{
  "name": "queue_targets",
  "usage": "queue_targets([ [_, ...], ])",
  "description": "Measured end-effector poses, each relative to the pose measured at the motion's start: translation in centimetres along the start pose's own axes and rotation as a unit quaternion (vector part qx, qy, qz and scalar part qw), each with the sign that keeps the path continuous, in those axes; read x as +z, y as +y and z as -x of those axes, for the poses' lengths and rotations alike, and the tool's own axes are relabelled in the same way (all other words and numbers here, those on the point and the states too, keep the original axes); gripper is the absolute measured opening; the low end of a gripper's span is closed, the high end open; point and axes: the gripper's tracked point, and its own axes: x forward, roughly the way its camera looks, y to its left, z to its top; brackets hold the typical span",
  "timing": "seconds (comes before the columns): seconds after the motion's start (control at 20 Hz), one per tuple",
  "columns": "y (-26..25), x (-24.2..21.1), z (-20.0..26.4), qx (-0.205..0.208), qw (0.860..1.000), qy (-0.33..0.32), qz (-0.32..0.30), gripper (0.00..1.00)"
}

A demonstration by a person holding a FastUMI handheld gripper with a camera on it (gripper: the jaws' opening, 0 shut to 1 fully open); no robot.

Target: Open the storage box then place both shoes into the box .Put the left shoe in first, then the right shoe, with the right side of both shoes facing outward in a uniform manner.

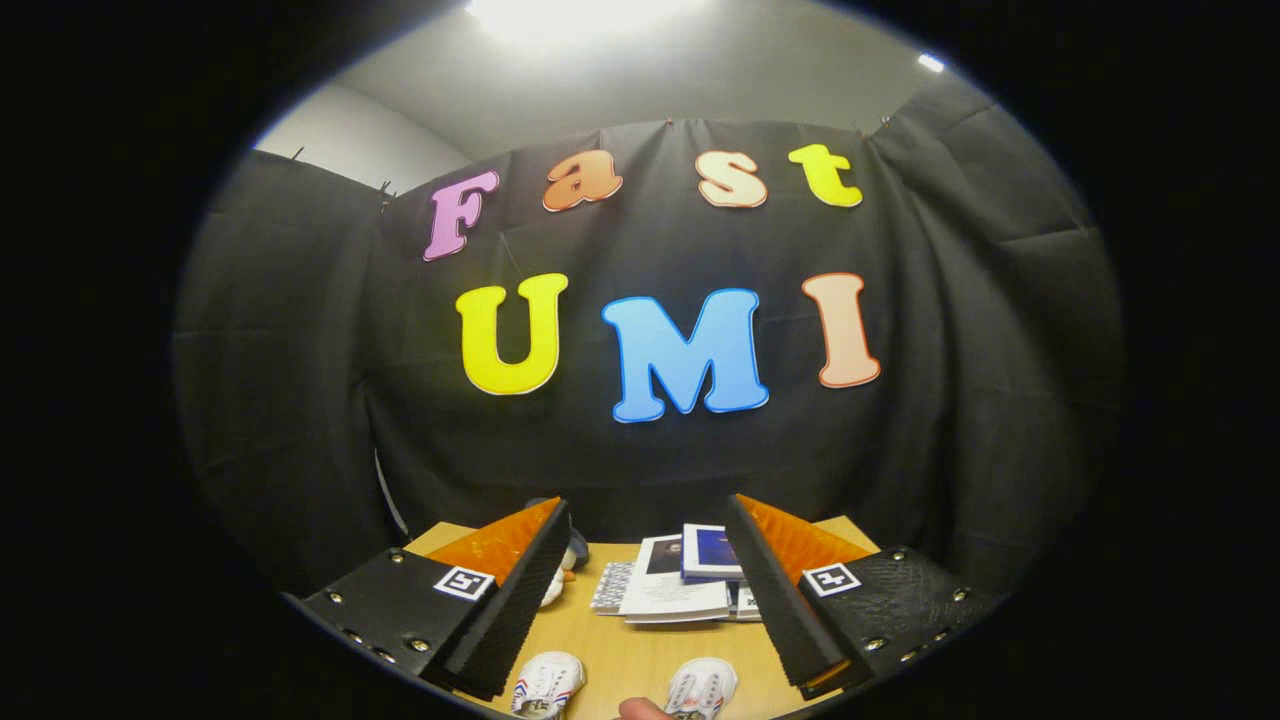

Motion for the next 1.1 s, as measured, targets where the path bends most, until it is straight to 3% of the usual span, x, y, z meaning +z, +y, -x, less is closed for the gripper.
queue_targets([
  [0.45, 3.4, -9.8, -1.5, 0.054, 0.992, 0.107, -0.034, 0.98],
  [0.7, 6.9, -14.7, -2.0, 0.104, 0.976, 0.172, -0.079, 0.97],
  [0.9, 12.5, -19.0, -1.1, 0.189, 0.937, 0.253, -0.151, 0.97],
  [1.1, 17.5, -23.7, -0.4, 0.250, 0.875, 0.337, -0.240, 0.97],
])
